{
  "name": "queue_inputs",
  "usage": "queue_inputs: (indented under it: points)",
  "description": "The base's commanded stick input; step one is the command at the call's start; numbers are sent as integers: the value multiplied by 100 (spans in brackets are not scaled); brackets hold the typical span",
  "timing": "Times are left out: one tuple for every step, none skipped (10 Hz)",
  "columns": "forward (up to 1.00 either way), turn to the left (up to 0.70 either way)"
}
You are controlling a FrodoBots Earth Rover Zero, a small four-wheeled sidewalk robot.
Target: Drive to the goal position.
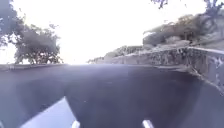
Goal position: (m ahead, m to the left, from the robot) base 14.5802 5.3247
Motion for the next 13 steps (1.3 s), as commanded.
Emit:
queue_inputs:
  points:
    - [70,0]
    - [70,0]
    - [70,0]
    - [70,0]
    - [70,0]
    - [70,0]
    - [70,0]
    - [70,0]
    - [70,0]
    - [70,0]
    - [70,0]
    - [70,0]
    - [70,0]
